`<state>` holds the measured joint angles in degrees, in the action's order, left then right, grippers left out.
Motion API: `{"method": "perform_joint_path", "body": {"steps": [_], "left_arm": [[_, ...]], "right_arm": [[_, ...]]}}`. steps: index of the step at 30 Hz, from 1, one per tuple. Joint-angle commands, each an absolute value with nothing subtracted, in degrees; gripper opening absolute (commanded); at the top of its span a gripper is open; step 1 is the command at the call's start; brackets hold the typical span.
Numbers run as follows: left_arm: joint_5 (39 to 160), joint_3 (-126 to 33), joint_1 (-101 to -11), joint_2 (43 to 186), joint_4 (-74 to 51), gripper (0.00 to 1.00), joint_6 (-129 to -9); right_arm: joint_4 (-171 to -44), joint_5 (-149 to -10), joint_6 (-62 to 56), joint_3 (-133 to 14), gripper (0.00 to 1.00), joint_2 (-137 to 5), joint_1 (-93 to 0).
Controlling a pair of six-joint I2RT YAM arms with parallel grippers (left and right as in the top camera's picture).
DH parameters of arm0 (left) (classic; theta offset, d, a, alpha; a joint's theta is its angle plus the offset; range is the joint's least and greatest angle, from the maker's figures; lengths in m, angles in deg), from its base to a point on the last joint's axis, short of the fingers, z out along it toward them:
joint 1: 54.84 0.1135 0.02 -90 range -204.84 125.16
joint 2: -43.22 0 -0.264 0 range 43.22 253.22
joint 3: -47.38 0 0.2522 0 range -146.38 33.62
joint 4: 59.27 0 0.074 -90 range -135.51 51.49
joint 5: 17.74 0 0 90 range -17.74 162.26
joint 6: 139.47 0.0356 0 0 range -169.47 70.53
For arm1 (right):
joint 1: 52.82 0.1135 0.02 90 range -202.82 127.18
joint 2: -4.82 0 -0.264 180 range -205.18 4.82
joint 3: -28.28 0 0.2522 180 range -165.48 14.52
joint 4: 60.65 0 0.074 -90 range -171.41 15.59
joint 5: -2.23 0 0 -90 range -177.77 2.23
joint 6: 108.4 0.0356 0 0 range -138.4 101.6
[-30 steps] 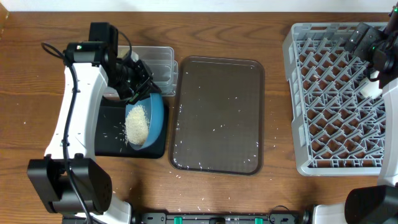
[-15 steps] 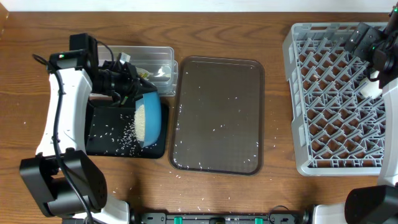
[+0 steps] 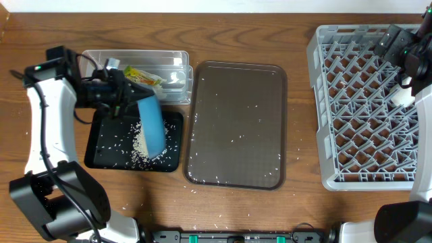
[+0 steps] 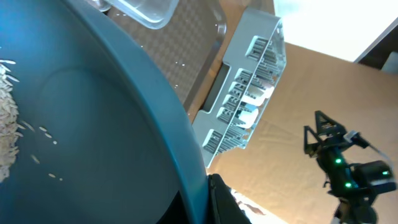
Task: Sort waste into correct bins and load items into the dishwasher rack
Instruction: 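Tip the bowl over the black tray to pour out the rice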
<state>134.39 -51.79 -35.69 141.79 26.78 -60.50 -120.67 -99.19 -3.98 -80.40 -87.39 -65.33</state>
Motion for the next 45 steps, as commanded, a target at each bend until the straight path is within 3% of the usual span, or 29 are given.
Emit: {"method": "perform_joint_path", "body": {"steps": [1, 19, 34, 39, 45], "left_arm": [[140.0, -51.7, -32.9, 141.4, 28.9, 0.06, -54.6], [151.9, -46.2, -22.0, 141.4, 39.5, 0.06, -41.5], [152.6, -45.7, -15.6, 141.4, 40.0, 0.06, -39.6], [152.6, -45.7, -15.4, 141.2, 43.4, 0.06, -32.1], [153.1, -45.7, -15.0, 141.2, 41.9, 0.06, -31.4]], "right_arm": [[-120.8, -100.0, -4.5, -81.8, 0.99, -87.4, -65.2], [-120.8, -100.0, -4.5, -81.8, 0.99, -87.4, -65.2], [-120.7, -100.0, -4.5, -81.8, 0.99, -87.4, -65.2], [-120.8, -100.0, -4.5, -81.8, 0.99, -87.4, -65.2], [-120.7, -100.0, -4.5, -81.8, 0.99, -87.4, -65.2]]}}
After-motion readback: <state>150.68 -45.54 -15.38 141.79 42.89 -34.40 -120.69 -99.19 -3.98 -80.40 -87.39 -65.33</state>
